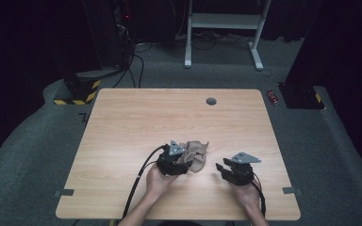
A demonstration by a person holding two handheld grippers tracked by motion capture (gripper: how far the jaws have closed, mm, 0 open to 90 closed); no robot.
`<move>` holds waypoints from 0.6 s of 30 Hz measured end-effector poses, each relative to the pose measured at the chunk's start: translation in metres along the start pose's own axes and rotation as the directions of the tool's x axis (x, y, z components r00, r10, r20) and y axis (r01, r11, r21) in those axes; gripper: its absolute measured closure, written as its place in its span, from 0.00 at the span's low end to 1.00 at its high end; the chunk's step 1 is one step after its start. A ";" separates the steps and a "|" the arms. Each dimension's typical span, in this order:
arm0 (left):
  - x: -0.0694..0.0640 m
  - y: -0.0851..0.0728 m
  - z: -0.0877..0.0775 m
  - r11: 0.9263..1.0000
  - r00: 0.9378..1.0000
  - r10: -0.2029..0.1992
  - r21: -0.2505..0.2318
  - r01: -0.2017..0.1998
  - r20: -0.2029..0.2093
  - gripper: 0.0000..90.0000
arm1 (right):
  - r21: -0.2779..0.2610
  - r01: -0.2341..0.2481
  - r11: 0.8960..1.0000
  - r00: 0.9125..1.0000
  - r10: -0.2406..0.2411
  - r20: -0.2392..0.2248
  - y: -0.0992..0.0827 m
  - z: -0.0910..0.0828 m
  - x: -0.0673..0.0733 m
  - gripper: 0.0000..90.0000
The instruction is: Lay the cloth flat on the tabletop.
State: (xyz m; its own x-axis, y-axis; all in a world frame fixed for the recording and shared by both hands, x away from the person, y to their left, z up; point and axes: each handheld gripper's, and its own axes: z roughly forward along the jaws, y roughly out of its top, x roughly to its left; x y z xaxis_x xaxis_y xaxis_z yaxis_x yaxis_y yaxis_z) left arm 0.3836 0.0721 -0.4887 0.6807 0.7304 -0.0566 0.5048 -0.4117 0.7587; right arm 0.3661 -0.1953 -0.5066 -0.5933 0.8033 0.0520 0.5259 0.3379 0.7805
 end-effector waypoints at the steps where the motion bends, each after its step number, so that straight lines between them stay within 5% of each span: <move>1: -0.005 0.003 0.006 1.000 0.999 0.026 0.018 -0.025 -0.020 0.52 | -0.003 0.010 1.000 1.000 -0.010 -0.019 0.003 0.003 0.005 0.63; 7: -0.004 0.006 0.012 1.000 0.999 0.022 0.021 -0.021 -0.035 0.64 | -0.005 0.047 0.999 0.997 -0.047 -0.060 0.012 0.018 0.024 0.65; 18: 0.003 0.005 0.014 0.998 0.999 0.039 0.044 -0.037 -0.036 0.93 | 0.031 0.049 0.998 0.993 -0.045 -0.105 0.017 0.037 0.032 0.79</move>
State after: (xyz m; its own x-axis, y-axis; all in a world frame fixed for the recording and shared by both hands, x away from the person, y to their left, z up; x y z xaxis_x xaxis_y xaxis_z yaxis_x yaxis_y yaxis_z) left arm 0.3952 0.0651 -0.4942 0.6801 0.7332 -0.0033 0.5017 -0.4621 0.7313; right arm 0.3786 -0.1453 -0.5147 -0.6771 0.7314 0.0813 0.5147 0.3917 0.7627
